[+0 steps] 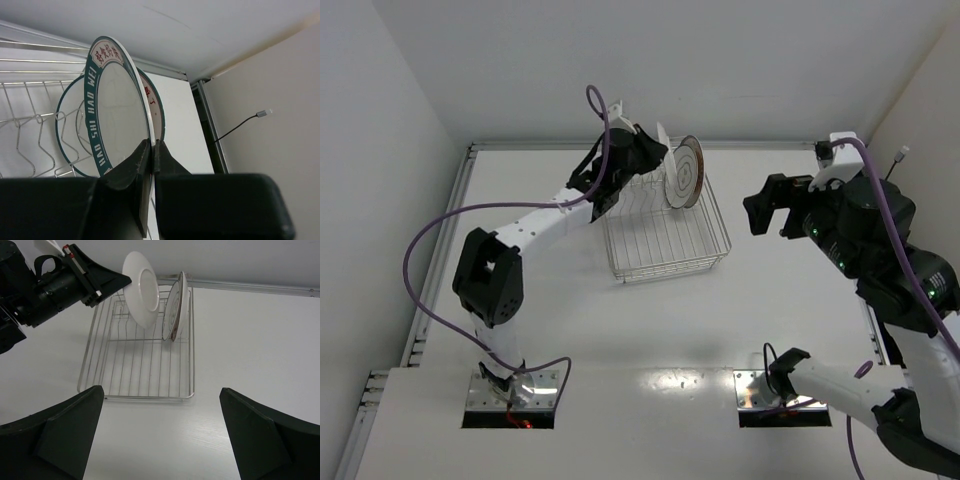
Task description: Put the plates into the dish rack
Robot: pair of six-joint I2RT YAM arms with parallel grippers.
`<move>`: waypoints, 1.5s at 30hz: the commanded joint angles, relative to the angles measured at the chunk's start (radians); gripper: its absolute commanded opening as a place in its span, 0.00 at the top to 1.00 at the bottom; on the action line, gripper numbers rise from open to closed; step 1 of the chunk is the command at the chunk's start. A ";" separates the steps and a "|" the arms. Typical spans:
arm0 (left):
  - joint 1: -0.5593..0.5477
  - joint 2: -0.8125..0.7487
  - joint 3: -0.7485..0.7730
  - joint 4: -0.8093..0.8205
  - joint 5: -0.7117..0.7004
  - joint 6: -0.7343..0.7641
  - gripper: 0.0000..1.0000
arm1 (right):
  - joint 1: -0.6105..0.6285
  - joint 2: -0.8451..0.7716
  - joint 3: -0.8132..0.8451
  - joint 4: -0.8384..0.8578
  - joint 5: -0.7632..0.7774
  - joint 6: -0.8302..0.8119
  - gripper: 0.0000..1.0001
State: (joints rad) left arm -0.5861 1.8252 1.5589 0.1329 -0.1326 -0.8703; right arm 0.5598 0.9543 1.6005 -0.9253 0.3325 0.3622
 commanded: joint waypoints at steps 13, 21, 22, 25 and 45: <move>0.012 0.052 -0.034 0.189 -0.001 -0.062 1.00 | 0.000 -0.020 -0.039 -0.010 0.023 -0.031 0.00; 0.002 0.132 0.036 0.056 -0.079 -0.062 1.00 | 0.000 -0.020 -0.039 -0.029 0.033 -0.031 0.00; 0.002 0.152 0.050 0.036 -0.090 -0.062 1.00 | 0.000 -0.020 -0.039 -0.029 0.033 -0.031 0.00; -0.009 0.177 0.107 -0.024 -0.131 -0.039 1.00 | 0.000 -0.020 -0.039 -0.038 0.033 -0.031 0.00; -0.069 0.148 0.423 -0.390 0.119 0.161 0.01 | 0.000 0.099 0.081 -0.127 0.131 0.018 0.00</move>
State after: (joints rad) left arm -0.6312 2.1262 1.9430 -0.1764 -0.0818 -0.7853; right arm 0.5598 1.0260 1.6470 -1.0424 0.4244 0.3676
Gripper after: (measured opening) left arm 0.991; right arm 0.994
